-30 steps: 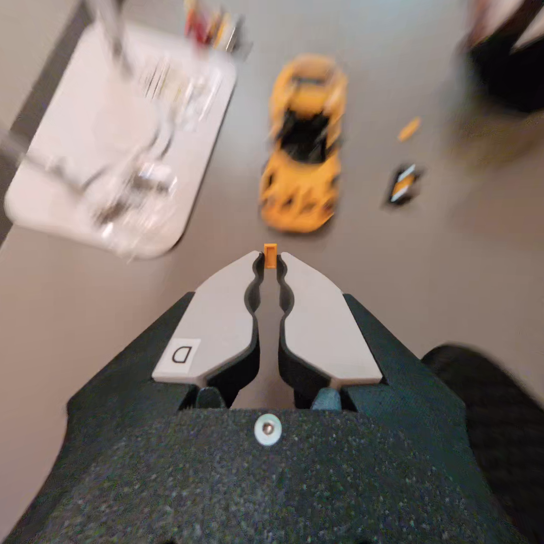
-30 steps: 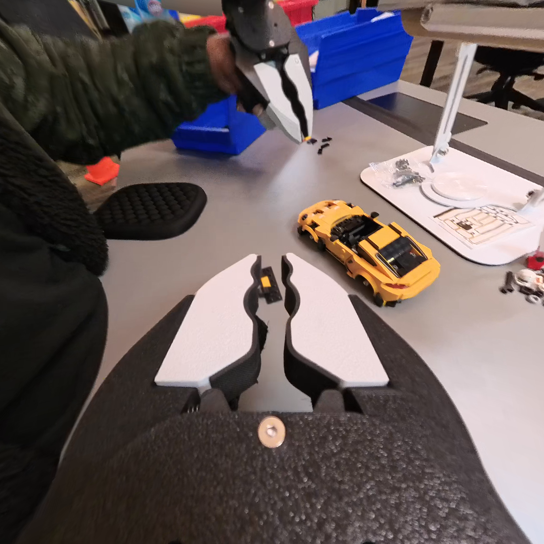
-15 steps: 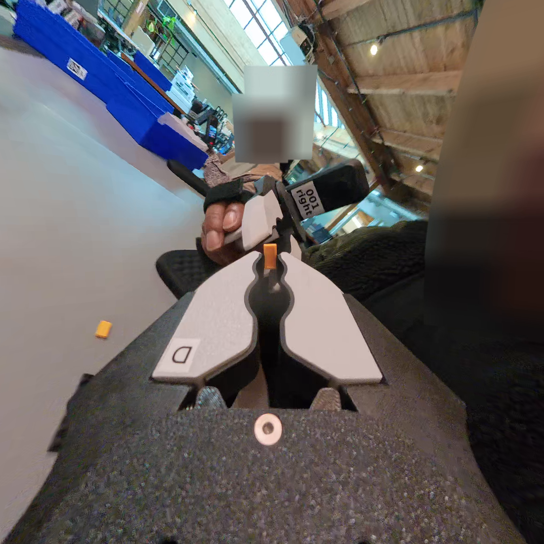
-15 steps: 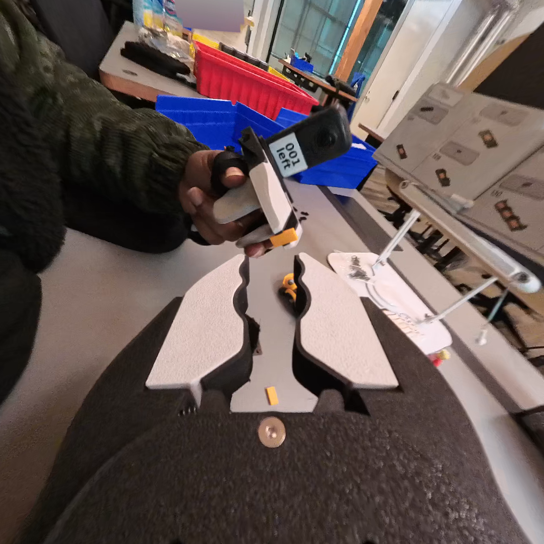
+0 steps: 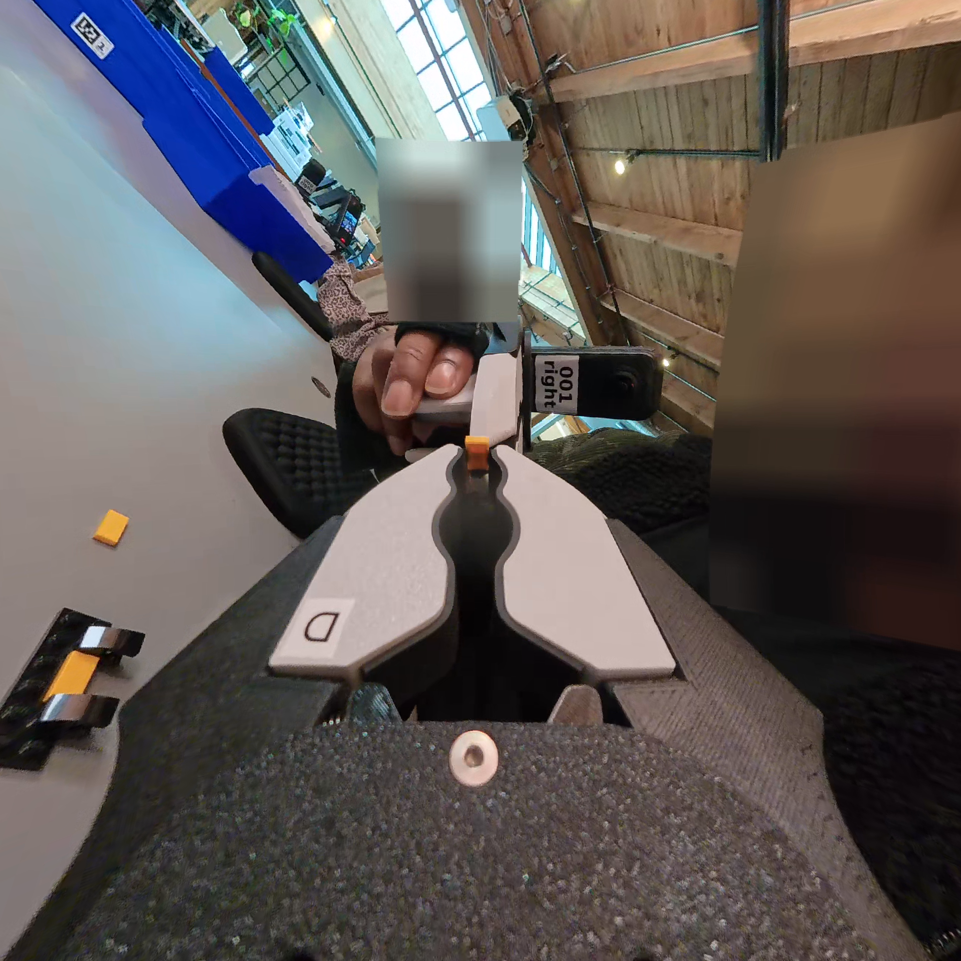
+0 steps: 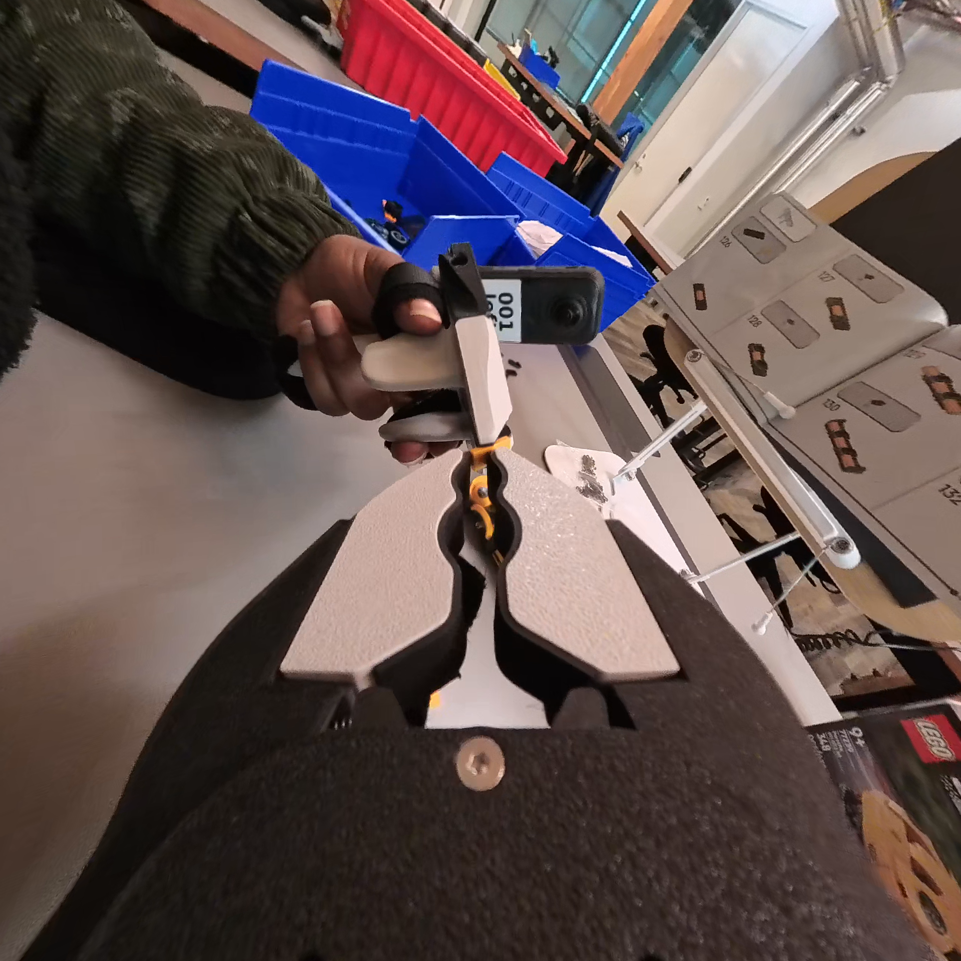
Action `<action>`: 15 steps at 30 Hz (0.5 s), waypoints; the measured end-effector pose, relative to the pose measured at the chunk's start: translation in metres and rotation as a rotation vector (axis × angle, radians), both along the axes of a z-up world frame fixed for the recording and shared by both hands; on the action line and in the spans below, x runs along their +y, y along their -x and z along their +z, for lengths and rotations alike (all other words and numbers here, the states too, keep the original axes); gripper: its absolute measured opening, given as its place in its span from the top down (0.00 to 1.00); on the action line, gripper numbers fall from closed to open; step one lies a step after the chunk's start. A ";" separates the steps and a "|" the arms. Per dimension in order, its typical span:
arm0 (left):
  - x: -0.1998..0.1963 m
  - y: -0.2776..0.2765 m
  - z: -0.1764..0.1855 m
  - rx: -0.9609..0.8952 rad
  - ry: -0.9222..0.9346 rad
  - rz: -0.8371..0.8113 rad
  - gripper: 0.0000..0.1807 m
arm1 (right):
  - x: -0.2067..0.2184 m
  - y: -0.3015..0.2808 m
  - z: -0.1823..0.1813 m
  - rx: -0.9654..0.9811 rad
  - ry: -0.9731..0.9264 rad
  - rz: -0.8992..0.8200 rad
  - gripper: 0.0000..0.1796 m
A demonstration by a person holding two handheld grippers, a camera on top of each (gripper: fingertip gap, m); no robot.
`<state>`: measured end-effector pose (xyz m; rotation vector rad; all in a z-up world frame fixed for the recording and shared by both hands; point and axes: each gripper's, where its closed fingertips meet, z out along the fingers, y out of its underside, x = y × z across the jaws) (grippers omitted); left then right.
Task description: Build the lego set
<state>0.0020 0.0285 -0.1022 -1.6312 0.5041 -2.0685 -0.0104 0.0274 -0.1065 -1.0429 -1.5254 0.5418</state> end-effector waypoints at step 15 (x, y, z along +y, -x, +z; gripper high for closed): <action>-0.018 0.006 -0.006 0.070 -0.105 -0.093 0.96 | -0.013 0.010 -0.009 -0.237 -0.124 0.182 0.91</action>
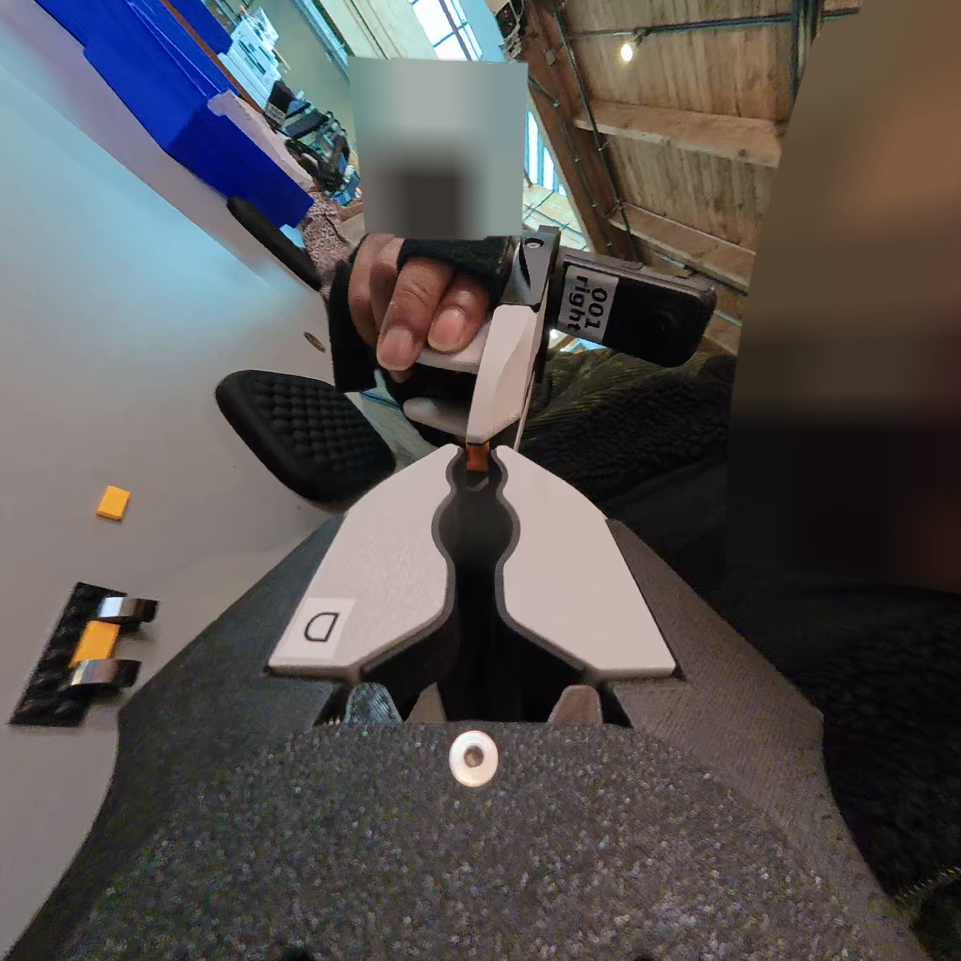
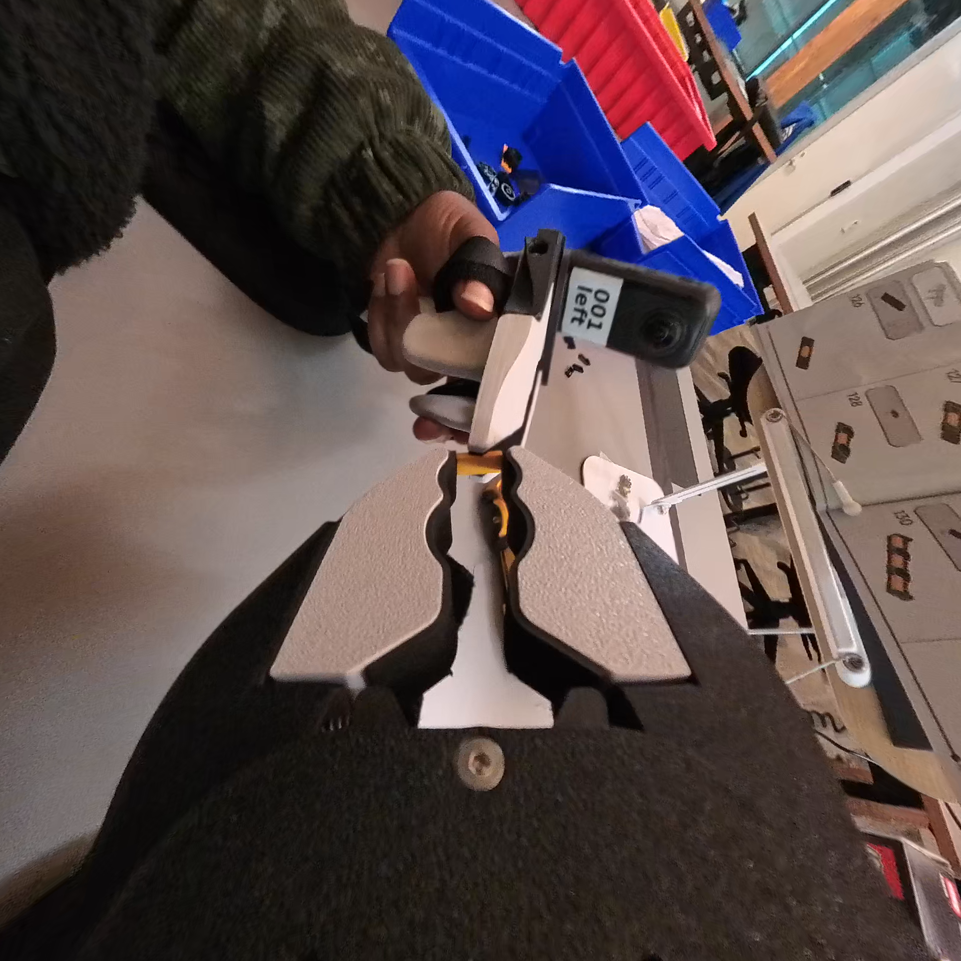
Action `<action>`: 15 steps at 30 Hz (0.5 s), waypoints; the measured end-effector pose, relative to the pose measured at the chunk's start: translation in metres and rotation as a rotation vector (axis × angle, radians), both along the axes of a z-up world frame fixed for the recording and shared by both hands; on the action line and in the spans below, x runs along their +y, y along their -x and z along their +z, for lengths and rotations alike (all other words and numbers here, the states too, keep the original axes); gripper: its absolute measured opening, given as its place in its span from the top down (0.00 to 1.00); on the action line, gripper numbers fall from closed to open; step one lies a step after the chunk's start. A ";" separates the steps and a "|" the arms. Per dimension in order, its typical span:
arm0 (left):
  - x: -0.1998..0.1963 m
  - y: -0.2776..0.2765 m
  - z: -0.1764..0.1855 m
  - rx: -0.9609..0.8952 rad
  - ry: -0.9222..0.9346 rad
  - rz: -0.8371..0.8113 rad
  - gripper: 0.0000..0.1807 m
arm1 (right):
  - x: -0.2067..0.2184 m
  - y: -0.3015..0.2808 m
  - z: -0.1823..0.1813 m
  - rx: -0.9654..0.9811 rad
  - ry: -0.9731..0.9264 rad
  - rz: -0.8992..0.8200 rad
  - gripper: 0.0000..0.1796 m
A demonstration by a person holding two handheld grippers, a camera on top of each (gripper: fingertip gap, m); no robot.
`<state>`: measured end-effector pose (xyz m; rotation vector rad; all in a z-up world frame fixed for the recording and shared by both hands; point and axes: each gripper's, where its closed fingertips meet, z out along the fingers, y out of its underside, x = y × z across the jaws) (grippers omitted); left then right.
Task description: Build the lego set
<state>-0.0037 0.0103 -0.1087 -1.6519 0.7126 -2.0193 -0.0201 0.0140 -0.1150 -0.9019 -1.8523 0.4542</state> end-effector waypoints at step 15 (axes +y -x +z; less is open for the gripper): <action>0.071 0.085 -0.013 0.430 -0.477 0.602 0.96 | 0.011 0.030 -0.112 -0.502 0.139 0.100 0.91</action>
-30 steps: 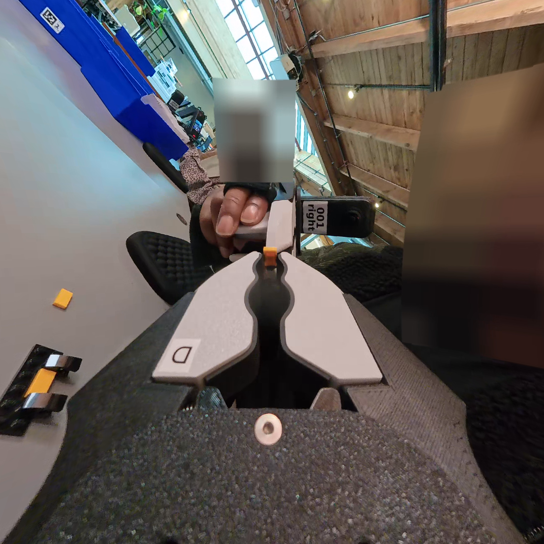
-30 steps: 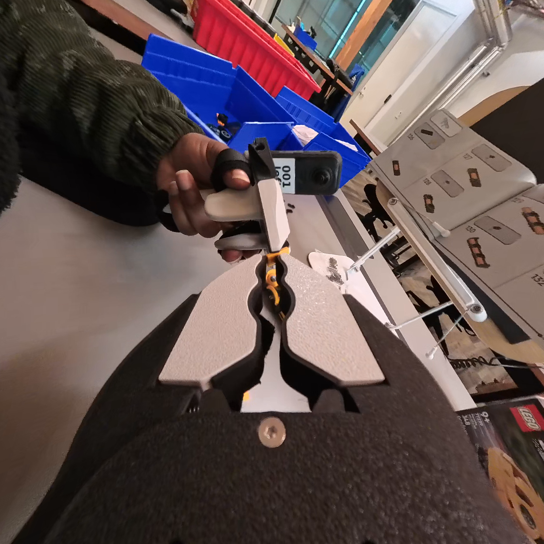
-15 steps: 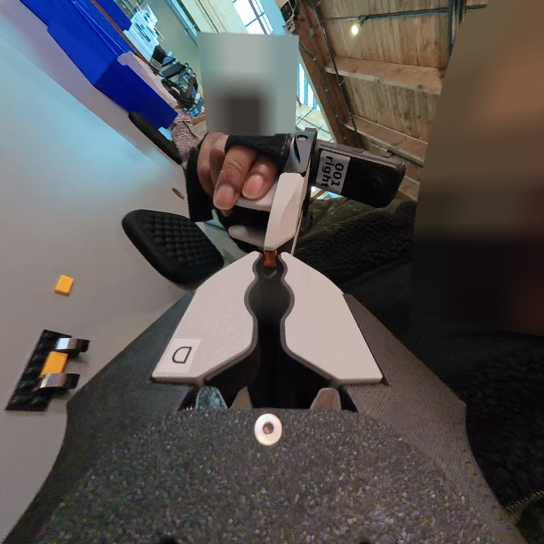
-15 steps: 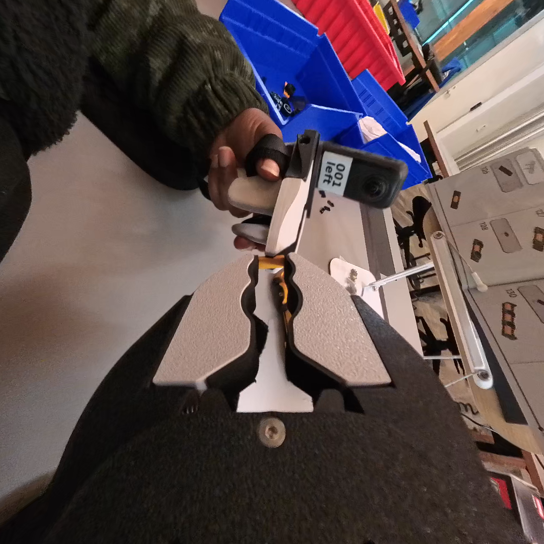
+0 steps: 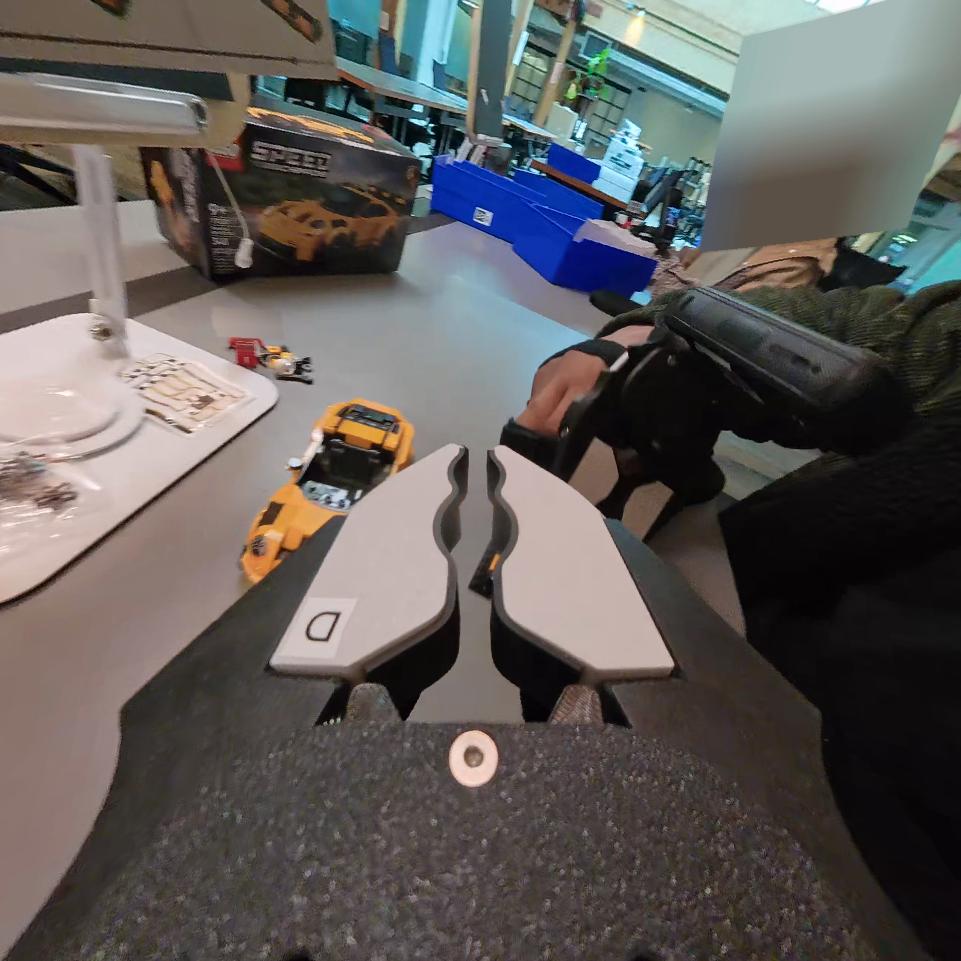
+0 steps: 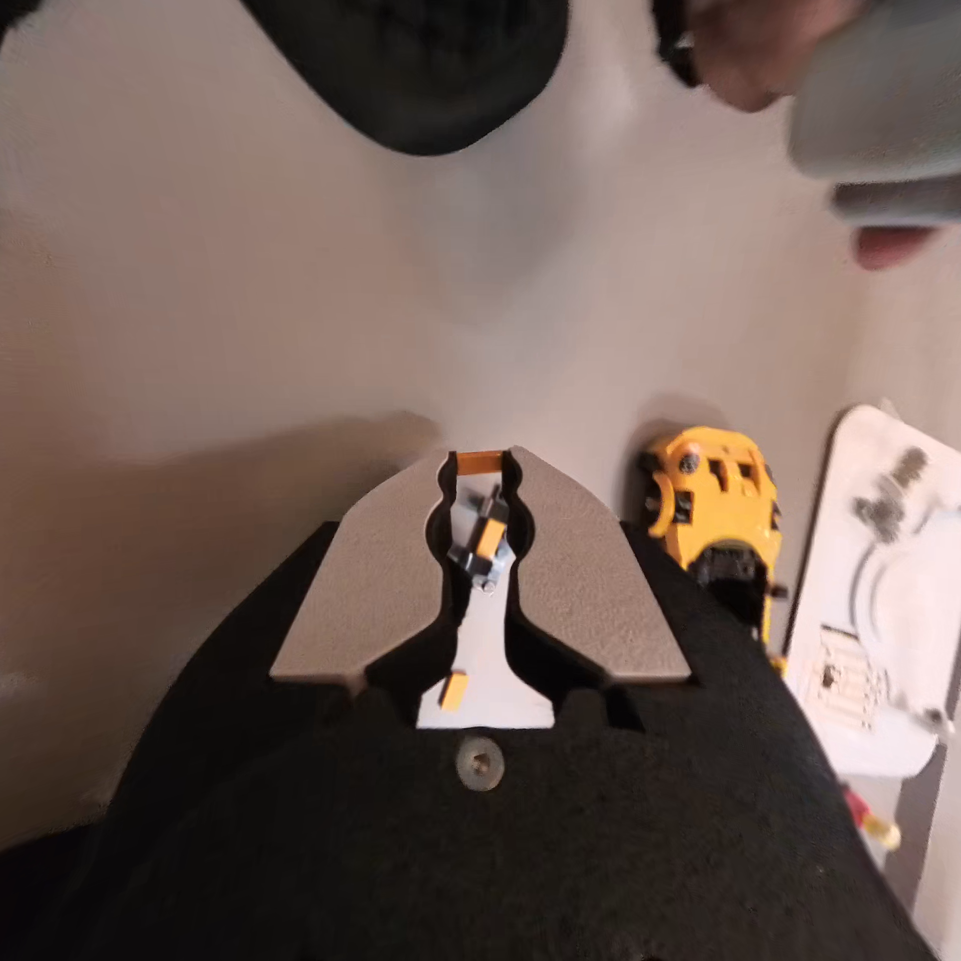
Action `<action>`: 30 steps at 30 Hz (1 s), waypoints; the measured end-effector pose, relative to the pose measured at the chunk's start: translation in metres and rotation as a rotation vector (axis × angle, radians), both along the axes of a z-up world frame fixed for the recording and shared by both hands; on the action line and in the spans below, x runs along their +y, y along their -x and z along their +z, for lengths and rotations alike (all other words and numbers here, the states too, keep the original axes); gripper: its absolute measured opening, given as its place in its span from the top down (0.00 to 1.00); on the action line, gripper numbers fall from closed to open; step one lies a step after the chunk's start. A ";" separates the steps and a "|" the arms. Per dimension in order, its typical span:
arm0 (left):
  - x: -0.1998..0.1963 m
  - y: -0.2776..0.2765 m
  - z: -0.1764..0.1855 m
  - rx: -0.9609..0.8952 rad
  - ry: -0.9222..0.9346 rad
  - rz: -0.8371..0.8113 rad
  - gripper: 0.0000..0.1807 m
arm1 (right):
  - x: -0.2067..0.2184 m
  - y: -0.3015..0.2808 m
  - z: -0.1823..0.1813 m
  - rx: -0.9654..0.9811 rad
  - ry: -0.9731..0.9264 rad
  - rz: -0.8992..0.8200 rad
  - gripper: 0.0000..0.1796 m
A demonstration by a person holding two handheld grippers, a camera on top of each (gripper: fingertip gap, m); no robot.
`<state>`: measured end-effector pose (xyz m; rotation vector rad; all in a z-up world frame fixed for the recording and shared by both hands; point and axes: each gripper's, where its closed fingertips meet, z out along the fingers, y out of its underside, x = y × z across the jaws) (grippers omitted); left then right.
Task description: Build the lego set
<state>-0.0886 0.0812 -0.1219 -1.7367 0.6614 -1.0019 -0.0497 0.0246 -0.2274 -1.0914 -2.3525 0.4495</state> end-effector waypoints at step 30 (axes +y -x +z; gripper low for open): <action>-0.053 -0.009 -0.116 0.593 0.036 -0.398 0.89 | 0.030 -0.059 0.017 -0.013 0.304 -0.196 0.85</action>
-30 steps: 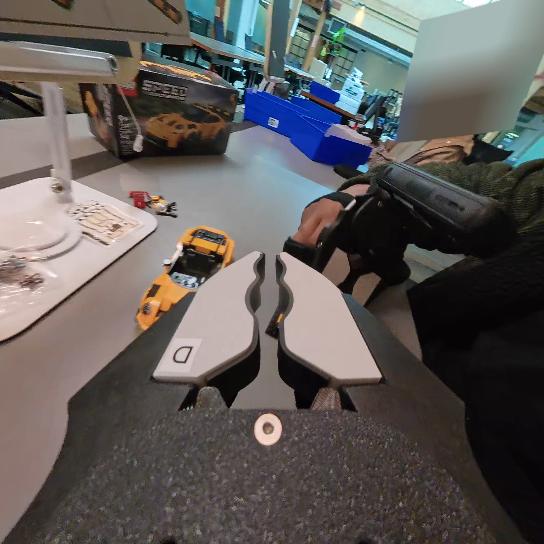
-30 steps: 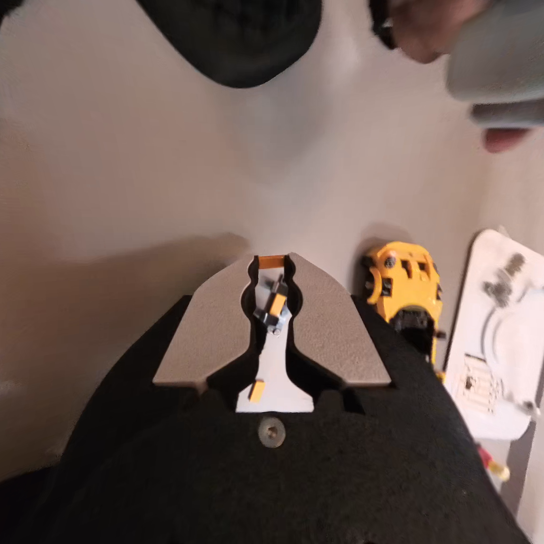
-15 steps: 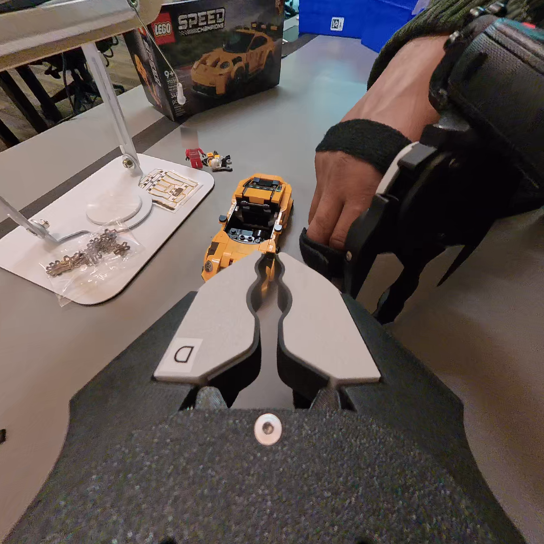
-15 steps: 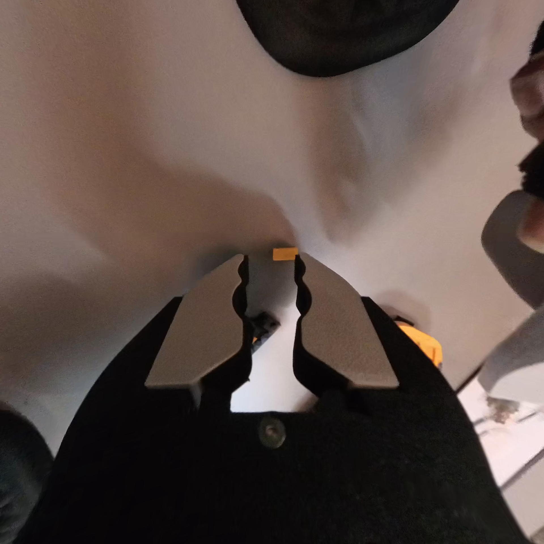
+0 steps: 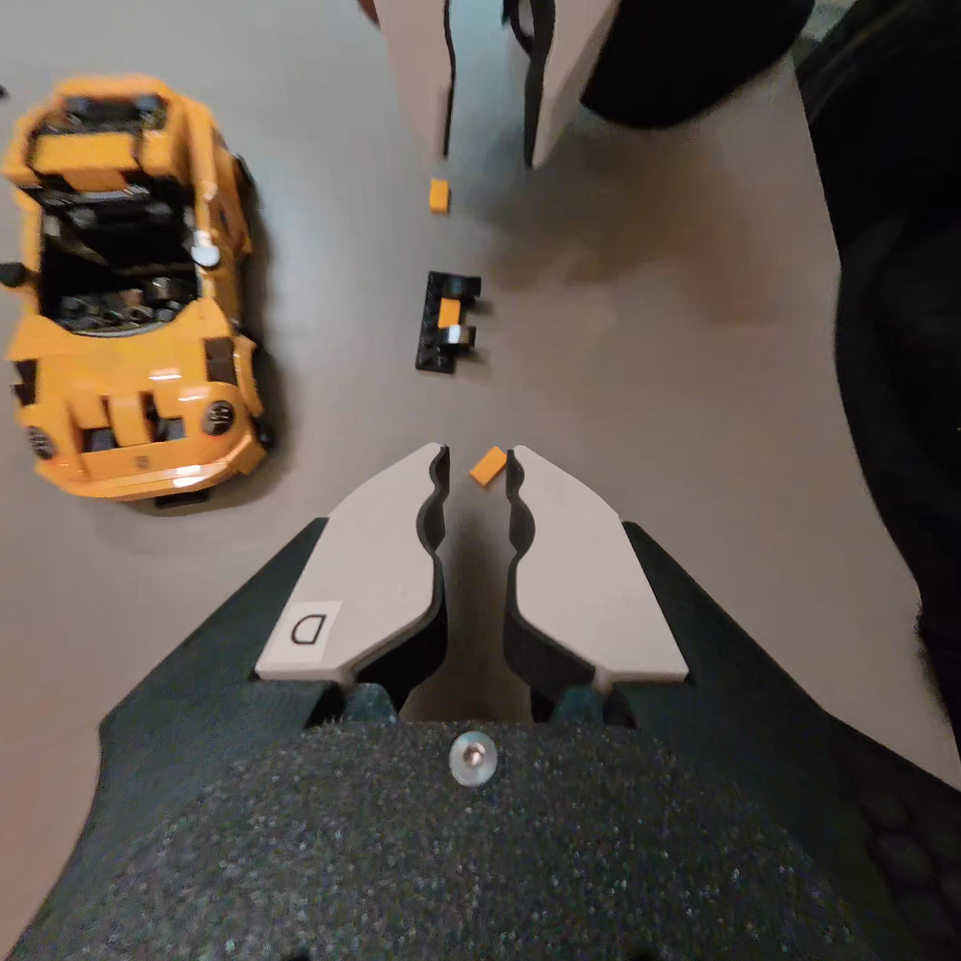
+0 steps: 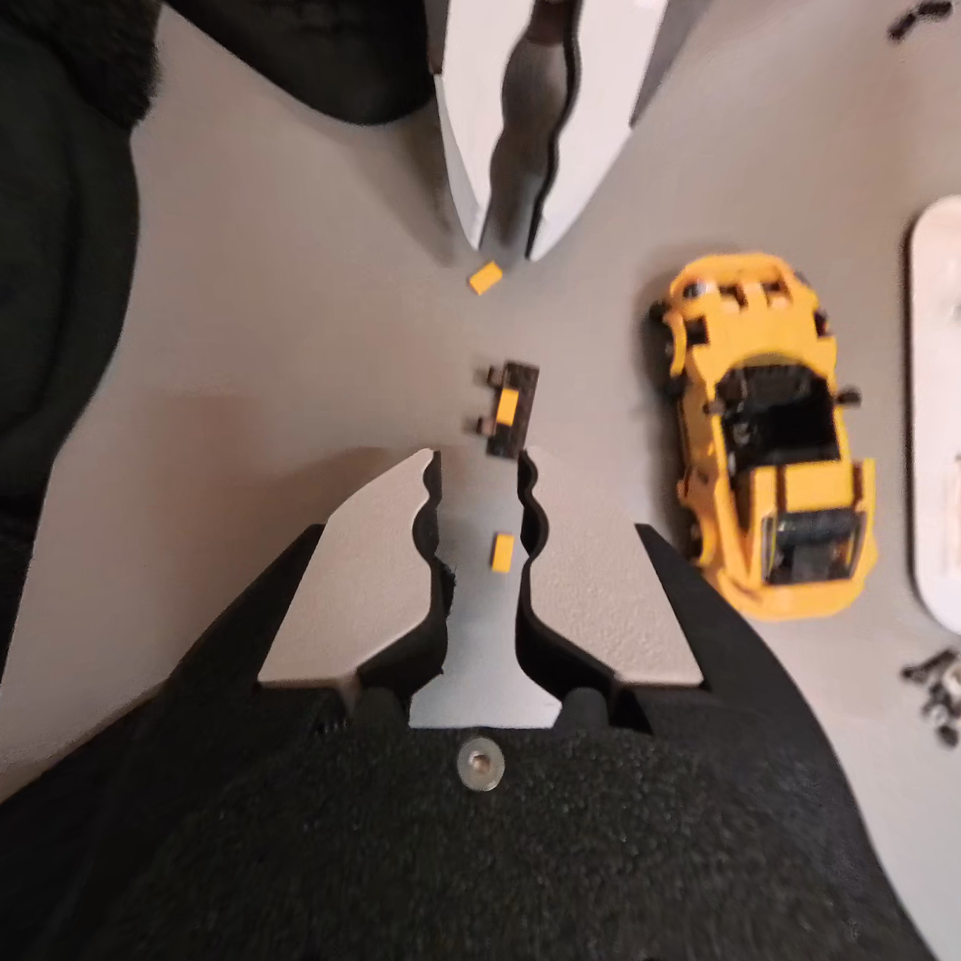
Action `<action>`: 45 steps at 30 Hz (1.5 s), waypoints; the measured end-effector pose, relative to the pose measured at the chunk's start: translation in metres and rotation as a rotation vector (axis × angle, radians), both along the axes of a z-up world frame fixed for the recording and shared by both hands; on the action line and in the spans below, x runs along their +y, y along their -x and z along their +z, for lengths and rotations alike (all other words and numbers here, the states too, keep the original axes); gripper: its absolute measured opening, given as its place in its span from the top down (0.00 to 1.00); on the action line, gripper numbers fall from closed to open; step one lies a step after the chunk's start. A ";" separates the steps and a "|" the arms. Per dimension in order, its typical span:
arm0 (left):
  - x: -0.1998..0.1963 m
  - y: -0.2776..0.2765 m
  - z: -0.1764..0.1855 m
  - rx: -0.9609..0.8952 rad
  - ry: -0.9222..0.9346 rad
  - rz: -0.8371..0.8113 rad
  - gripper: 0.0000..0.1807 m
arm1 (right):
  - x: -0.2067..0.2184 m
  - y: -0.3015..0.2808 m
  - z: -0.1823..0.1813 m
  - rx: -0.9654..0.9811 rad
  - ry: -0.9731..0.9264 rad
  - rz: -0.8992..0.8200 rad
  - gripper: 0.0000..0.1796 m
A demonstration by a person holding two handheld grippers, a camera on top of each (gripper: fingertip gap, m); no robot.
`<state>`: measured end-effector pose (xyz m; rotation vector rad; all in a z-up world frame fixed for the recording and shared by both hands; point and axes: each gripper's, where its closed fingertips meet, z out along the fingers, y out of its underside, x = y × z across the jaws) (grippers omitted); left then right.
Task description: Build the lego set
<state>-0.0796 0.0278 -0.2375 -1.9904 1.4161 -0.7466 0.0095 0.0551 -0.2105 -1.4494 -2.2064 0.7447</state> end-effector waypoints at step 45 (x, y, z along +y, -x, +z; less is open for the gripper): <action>0.028 -0.034 -0.014 0.169 -0.105 -0.040 0.85 | 0.009 -0.003 -0.036 -0.031 0.040 -0.187 0.96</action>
